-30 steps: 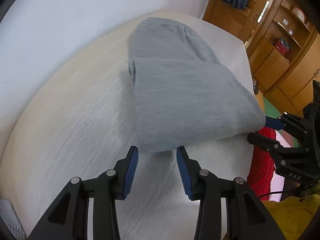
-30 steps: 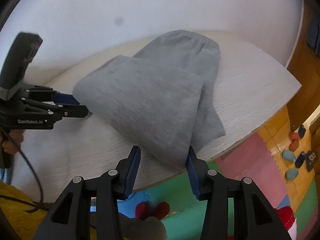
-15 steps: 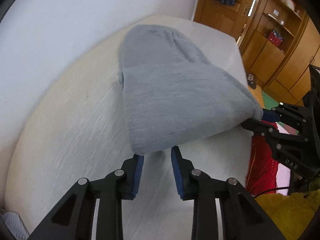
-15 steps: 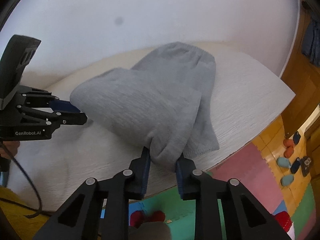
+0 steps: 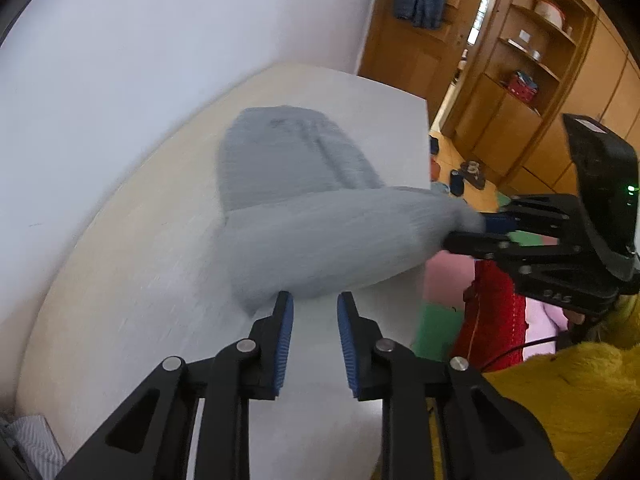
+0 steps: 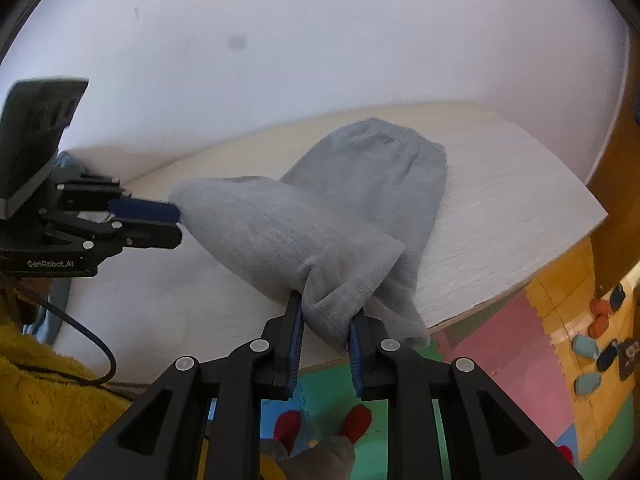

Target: Fold clothes

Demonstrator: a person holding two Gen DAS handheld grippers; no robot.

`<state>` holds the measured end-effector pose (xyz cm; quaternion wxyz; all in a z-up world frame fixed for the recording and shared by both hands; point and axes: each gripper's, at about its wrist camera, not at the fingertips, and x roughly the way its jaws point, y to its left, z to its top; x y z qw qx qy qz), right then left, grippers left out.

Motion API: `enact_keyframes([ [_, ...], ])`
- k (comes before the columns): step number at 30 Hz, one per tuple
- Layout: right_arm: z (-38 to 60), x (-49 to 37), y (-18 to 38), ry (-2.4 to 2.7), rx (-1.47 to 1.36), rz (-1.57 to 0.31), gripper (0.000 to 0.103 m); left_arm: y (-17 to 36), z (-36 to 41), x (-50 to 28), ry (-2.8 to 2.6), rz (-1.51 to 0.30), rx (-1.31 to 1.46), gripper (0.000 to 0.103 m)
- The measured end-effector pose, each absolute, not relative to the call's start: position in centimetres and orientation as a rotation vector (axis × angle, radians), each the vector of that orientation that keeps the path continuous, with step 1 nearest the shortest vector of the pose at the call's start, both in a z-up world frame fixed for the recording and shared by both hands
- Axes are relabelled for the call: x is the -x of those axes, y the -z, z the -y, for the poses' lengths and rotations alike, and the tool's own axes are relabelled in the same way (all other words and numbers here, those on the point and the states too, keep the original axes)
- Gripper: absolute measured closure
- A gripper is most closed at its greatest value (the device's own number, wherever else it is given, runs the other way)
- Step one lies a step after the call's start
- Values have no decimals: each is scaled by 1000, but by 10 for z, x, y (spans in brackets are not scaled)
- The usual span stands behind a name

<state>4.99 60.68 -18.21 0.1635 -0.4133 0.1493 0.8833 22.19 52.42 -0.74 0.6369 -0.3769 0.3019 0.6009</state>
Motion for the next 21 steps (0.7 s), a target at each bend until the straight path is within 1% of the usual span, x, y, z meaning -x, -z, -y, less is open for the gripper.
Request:
enact_keyframes([
  [4,-604,-49,185,-2547,1150,-441,83,4,-532,-233,-1409,-685,852,83],
  [9,-614,-48,187,-2563,1088,-518,84,8,-525,-221,-1495,-662,913,83],
  [16,-612,-49,187,-2556,1091,-529,84,31,-526,-194,-1562,-659,1005,82],
  [18,-613,-49,188,-2550,1095,-532,84,38,-532,-193,-1538,-645,1021,81],
  [21,-613,-49,189,-2540,1102,-536,84,44,-541,-193,-1497,-606,1034,81],
])
